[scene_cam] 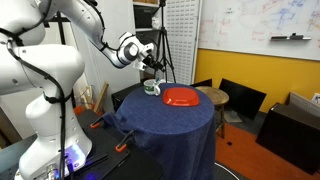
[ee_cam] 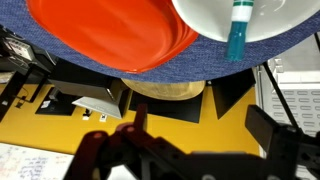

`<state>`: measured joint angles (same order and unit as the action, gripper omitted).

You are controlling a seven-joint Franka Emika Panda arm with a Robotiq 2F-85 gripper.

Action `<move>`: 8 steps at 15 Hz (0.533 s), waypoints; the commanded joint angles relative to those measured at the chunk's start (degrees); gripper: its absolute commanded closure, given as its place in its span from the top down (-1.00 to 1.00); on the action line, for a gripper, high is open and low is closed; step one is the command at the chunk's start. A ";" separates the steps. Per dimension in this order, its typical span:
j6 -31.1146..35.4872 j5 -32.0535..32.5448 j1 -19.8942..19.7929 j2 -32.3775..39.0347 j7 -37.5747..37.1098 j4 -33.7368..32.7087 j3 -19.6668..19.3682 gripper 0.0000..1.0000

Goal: Place the green marker inside the mug

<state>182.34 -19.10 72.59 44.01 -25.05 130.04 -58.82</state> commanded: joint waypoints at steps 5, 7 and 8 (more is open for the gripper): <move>-0.39 -1.03 8.84 -9.07 2.00 10.01 -10.75 1.00; -0.39 -0.52 10.70 -12.40 3.21 12.07 -13.15 1.00; -0.85 -0.47 12.08 -13.68 3.51 12.88 -14.66 1.00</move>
<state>182.33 -19.57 80.81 37.34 -24.80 139.17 -69.46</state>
